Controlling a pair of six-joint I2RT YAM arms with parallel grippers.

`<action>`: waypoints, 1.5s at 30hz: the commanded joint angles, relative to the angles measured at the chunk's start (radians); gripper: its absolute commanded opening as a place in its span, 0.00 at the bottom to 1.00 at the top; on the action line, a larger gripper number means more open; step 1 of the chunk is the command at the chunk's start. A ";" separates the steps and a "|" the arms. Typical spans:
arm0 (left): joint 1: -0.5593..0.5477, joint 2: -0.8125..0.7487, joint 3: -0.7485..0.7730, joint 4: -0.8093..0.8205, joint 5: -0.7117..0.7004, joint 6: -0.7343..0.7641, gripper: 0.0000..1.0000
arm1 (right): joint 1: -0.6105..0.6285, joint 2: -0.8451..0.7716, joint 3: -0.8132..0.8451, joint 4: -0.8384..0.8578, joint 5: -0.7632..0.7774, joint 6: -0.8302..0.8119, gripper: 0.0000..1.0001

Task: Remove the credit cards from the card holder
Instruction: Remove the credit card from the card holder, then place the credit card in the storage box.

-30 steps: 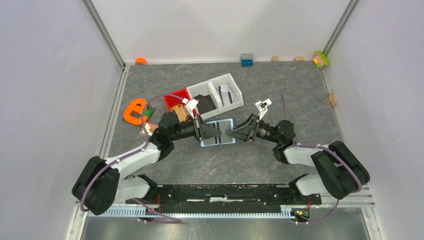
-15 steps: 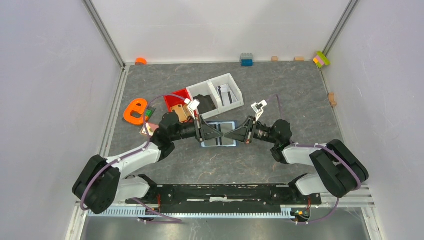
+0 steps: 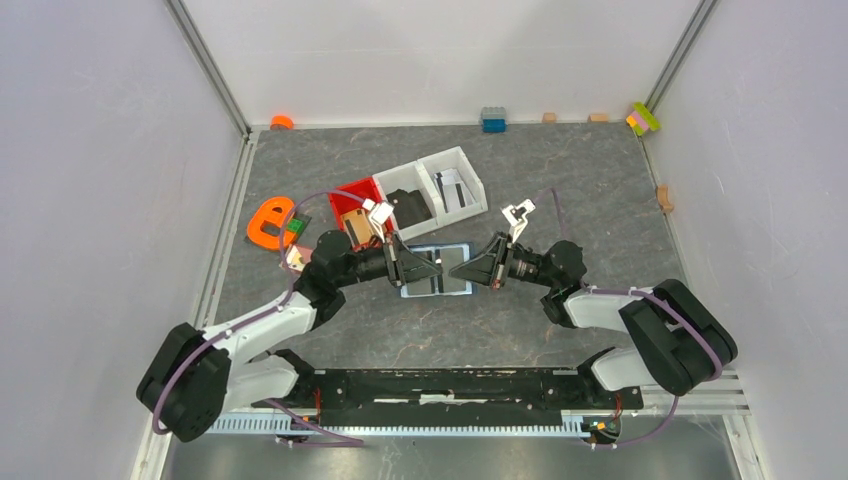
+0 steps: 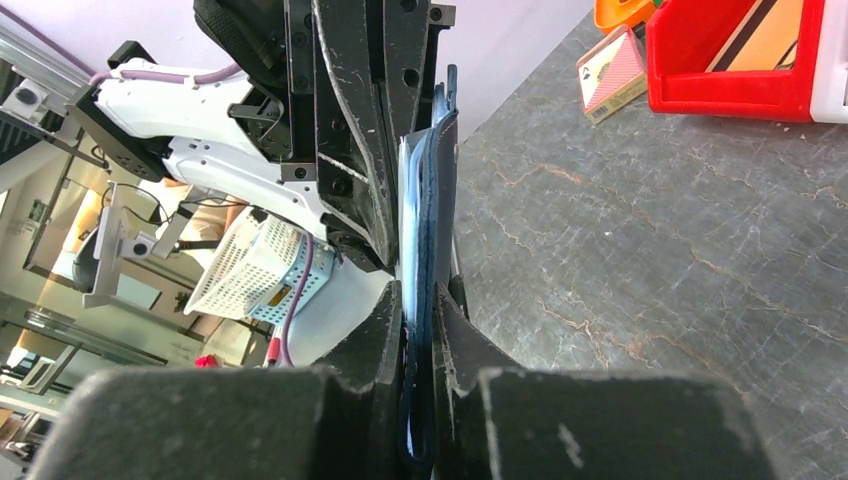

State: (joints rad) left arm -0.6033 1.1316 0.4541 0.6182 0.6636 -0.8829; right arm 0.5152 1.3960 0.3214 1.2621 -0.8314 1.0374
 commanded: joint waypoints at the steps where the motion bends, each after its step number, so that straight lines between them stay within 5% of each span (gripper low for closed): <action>1: 0.023 -0.045 -0.010 0.070 -0.018 -0.011 0.02 | -0.030 -0.002 -0.002 0.120 -0.019 0.048 0.00; 11: 0.031 -0.095 -0.016 -0.003 -0.072 0.024 0.02 | -0.065 0.006 -0.028 0.226 -0.027 0.118 0.00; 25: 0.046 -0.146 -0.020 -0.115 -0.171 0.066 0.02 | -0.169 -0.046 -0.082 0.067 0.042 0.014 0.00; 35: 0.051 -0.060 0.058 -0.243 -0.360 0.072 0.02 | -0.209 -0.216 -0.086 -0.348 0.242 -0.243 0.00; 45: 0.064 0.132 0.283 -0.371 -0.650 0.089 0.02 | -0.229 -0.435 -0.108 -0.590 0.472 -0.370 0.00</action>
State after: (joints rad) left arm -0.5545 1.1942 0.6163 0.2848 0.1627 -0.8406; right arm 0.2920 1.0168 0.2165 0.7673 -0.4801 0.7475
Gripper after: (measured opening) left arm 0.029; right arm 0.123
